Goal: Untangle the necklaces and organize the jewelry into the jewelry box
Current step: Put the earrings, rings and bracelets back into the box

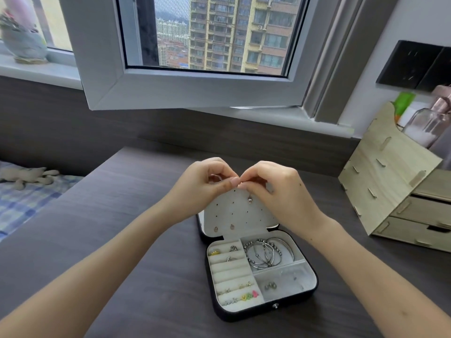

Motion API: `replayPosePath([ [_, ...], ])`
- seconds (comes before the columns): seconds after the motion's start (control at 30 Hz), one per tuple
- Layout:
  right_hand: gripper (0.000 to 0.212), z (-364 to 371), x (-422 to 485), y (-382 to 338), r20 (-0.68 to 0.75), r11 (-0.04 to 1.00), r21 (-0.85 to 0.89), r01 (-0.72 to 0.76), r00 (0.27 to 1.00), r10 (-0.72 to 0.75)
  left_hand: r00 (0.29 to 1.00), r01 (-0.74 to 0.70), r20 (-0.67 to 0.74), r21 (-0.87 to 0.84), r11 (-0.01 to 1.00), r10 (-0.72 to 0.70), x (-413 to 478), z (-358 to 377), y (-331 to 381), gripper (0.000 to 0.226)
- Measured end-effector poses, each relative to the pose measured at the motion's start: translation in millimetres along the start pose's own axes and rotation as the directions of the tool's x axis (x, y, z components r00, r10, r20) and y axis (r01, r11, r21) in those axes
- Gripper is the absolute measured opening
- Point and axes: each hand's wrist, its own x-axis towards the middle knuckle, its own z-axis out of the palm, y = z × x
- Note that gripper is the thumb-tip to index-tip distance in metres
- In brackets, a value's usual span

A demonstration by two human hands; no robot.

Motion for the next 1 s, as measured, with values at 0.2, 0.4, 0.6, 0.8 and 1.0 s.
replayPosePath([
  [0.2, 0.003, -15.4, -0.7, 2.7, 0.164, 0.983, 0.17, -0.067, 0.986, 0.039, 0.985, 0.049, 0.169, -0.108, 0.993, -0.03, 5.1, -3.7, 5.4, 0.016],
  [0.4, 0.008, -21.5, -5.9, 7.9, 0.244, 0.965, 0.243, -0.096, 0.969, 0.035, 0.981, 0.102, 0.176, -0.094, 0.99, -0.084, 9.3, -3.2, 11.1, 0.009],
  [0.6, 0.023, 5.1, -17.0, 16.3, -0.02, 0.994, -0.092, 0.052, 0.998, -0.054, 0.981, 0.19, 0.019, -0.252, 0.949, -0.191, 5.2, -16.2, 5.9, 0.012],
  [0.8, 0.023, 25.0, -15.9, 13.8, -0.156, 0.97, -0.242, 0.021, 0.986, -0.06, 0.946, 0.289, -0.028, -0.385, 0.877, -0.324, -4.3, -17.5, 4.3, 0.013],
  [1.0, 0.022, 21.5, -13.4, 11.1, -0.167, 0.969, -0.249, 0.001, 0.985, -0.044, 0.951, 0.281, -0.004, -0.392, 0.876, -0.308, -5.7, -19.1, 6.9, 0.014],
])
